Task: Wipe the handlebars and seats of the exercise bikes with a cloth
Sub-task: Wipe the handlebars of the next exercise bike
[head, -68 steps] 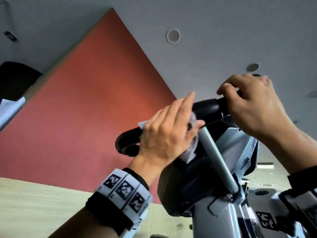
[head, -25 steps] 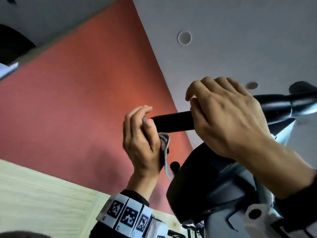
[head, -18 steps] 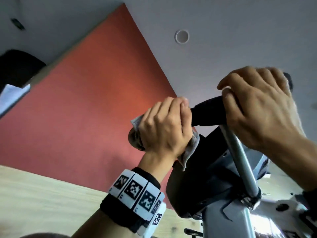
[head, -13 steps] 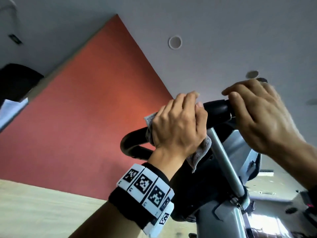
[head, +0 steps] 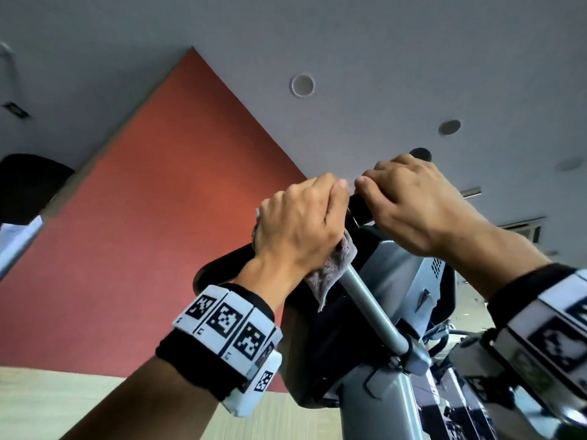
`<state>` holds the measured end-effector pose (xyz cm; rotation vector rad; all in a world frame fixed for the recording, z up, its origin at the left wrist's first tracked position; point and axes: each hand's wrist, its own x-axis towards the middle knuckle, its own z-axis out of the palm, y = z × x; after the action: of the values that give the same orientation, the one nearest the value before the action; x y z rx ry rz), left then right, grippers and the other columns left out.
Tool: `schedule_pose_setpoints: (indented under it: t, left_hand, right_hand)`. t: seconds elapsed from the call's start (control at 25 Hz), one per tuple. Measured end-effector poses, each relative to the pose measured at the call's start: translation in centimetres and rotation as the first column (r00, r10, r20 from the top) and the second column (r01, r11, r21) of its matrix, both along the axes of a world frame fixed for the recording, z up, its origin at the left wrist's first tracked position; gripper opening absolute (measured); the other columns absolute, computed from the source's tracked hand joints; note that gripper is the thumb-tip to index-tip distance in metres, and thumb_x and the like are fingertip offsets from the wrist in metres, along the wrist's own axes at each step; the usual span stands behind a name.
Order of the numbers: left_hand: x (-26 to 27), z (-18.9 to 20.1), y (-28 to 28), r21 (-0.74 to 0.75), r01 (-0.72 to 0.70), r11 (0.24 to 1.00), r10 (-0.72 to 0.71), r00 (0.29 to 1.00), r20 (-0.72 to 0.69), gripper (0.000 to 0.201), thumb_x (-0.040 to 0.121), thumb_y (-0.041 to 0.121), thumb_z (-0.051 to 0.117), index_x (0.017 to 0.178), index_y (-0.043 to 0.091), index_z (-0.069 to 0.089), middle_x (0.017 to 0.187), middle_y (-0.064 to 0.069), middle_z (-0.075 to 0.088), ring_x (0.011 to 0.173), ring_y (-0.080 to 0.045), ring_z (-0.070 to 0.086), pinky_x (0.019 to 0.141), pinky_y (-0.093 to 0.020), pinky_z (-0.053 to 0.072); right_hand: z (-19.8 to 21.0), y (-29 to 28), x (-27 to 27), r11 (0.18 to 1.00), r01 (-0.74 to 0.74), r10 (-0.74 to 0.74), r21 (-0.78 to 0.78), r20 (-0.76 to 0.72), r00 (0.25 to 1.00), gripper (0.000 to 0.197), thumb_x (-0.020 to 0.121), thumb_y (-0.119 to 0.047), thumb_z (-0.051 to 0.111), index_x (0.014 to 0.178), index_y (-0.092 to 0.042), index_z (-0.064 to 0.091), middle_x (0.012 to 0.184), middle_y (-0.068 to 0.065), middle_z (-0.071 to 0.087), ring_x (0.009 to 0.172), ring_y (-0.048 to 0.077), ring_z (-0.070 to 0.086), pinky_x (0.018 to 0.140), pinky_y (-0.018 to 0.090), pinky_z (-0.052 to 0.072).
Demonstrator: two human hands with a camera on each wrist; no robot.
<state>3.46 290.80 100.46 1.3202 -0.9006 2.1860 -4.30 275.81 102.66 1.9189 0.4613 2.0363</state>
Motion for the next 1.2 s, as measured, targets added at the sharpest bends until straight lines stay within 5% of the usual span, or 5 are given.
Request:
schedule_pose_setpoints:
  t: [0.32, 0.48, 0.76, 1.0, 1.2]
  left_hand:
    - [1.6, 1.8, 4.3, 0.053, 0.483, 0.874, -0.33, 0.67, -0.665, 0.041, 0.098, 0.04, 0.041, 0.067, 0.015, 0.034, 0.06, -0.001, 0.035, 0.06, -0.02, 0.033, 0.063, -0.041, 0.04]
    - [2.6, 2.8, 5.8, 0.302, 0.381, 0.874, -0.081, 0.727, -0.682, 0.02, 0.086, 0.027, 0.045, 0.07, 0.022, 0.035, 0.061, 0.002, 0.035, 0.058, -0.02, 0.032, 0.056, -0.047, 0.038]
    - [-0.2, 6.3, 3.4, 0.056, 0.567, 0.822, -0.126, 0.277, -0.953, 0.042, 0.096, 0.041, 0.043, 0.079, 0.008, 0.064, 0.074, -0.019, 0.058, 0.07, -0.034, 0.055, 0.079, -0.053, 0.05]
    - [-1.2, 7.2, 2.2, 0.189, 0.515, 0.836, -0.038, 0.398, -0.917, 0.043, 0.104, 0.03, 0.052, 0.062, 0.032, 0.058, 0.062, 0.022, 0.061, 0.061, 0.005, 0.059, 0.063, -0.022, 0.045]
    - [-2.5, 5.6, 2.4, 0.315, 0.365, 0.876, 0.156, 0.403, -0.902, 0.049, 0.102, 0.045, 0.029, 0.092, 0.02, 0.071, 0.084, 0.005, 0.069, 0.079, -0.017, 0.066, 0.069, -0.04, 0.051]
  right_hand:
    - [-1.0, 1.6, 0.6, 0.974, -0.157, 0.157, 0.162, 0.009, 0.987, 0.039, 0.097, -0.032, 0.033, 0.062, -0.018, 0.041, 0.07, 0.0, 0.049, 0.084, 0.024, 0.04, 0.085, 0.026, 0.025]
    - [-0.3, 1.5, -0.1, 0.977, -0.16, 0.174, 0.14, -0.093, 0.98, 0.034, 0.097, -0.027, 0.037, 0.067, -0.016, 0.047, 0.073, -0.003, 0.046, 0.083, 0.024, 0.037, 0.09, 0.03, 0.028]
    - [1.7, 0.3, -2.7, 0.99, -0.066, 0.114, 0.124, -0.432, 0.895, 0.032, 0.1, -0.023, 0.043, 0.082, -0.007, 0.063, 0.085, 0.005, 0.053, 0.086, 0.021, 0.031, 0.094, 0.03, 0.021]
    - [3.1, 0.1, -3.6, 0.972, -0.079, 0.192, 0.22, -0.558, 0.807, 0.025, 0.097, -0.014, 0.051, 0.084, -0.006, 0.072, 0.085, 0.007, 0.063, 0.084, 0.028, 0.044, 0.094, 0.035, 0.026]
    - [3.7, 0.7, -4.4, 0.96, -0.06, 0.216, 0.272, -0.594, 0.775, 0.023, 0.098, -0.014, 0.051, 0.102, -0.009, 0.073, 0.089, 0.0, 0.067, 0.083, 0.028, 0.053, 0.1, 0.032, 0.028]
